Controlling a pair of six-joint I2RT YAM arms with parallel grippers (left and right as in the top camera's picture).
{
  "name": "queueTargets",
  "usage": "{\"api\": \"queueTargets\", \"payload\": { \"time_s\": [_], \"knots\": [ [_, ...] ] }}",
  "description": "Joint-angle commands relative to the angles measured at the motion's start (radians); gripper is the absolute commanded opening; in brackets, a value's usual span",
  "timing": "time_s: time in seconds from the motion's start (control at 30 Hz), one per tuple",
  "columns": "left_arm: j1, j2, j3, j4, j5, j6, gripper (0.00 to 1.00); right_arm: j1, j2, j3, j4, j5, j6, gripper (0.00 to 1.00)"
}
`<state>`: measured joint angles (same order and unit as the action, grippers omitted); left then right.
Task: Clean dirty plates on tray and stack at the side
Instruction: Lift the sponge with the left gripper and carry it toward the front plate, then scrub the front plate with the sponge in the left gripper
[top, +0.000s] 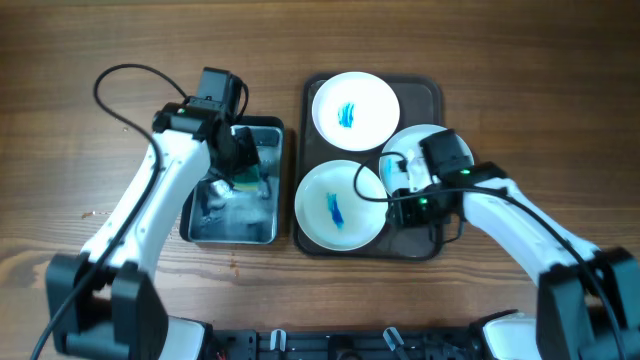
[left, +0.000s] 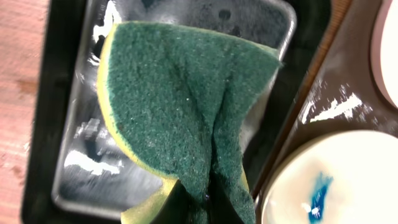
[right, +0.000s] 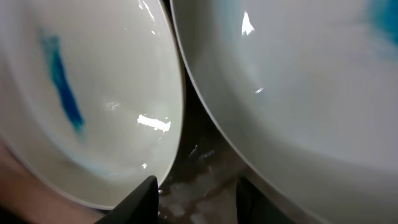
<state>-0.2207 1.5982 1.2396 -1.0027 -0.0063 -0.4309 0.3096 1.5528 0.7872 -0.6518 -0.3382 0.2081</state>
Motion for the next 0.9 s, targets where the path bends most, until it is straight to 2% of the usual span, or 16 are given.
{"api": "queueTargets", "payload": {
  "time_s": [0.0,0.07,0.23,0.37,0.47,0.63,0.7,0.87],
  "knots": [
    [0.008,-0.074,0.016,-0.043,-0.01,0.009,0.04,0.035,0.061,-0.011,0.044,0.082,0.035,0.34],
    [0.008,-0.103,0.016,-0.062,-0.002,0.008,0.04,0.036,0.077,-0.01,0.092,0.131,0.077,0.25],
    [0.003,-0.113,0.016,-0.058,0.136,0.008,0.04,0.036,0.079,-0.01,0.155,0.259,0.181,0.04],
    [-0.045,-0.103,0.006,-0.024,0.174,-0.001,0.04,0.036,0.079,-0.01,0.161,0.272,0.2,0.04],
    [-0.114,-0.084,-0.034,0.048,0.182,-0.078,0.04,0.036,0.079,-0.01,0.161,0.272,0.219,0.04],
    [-0.281,-0.014,-0.16,0.311,0.322,-0.24,0.04,0.036,0.079,-0.01,0.161,0.272,0.218,0.04],
    [-0.358,0.037,-0.195,0.396,0.324,-0.319,0.04,0.036,0.079,-0.01,0.161,0.272,0.218,0.04],
    [-0.493,0.196,-0.2,0.539,0.324,-0.428,0.04,0.036,0.079,-0.01,0.161,0.272,0.218,0.04]
  ]
}}
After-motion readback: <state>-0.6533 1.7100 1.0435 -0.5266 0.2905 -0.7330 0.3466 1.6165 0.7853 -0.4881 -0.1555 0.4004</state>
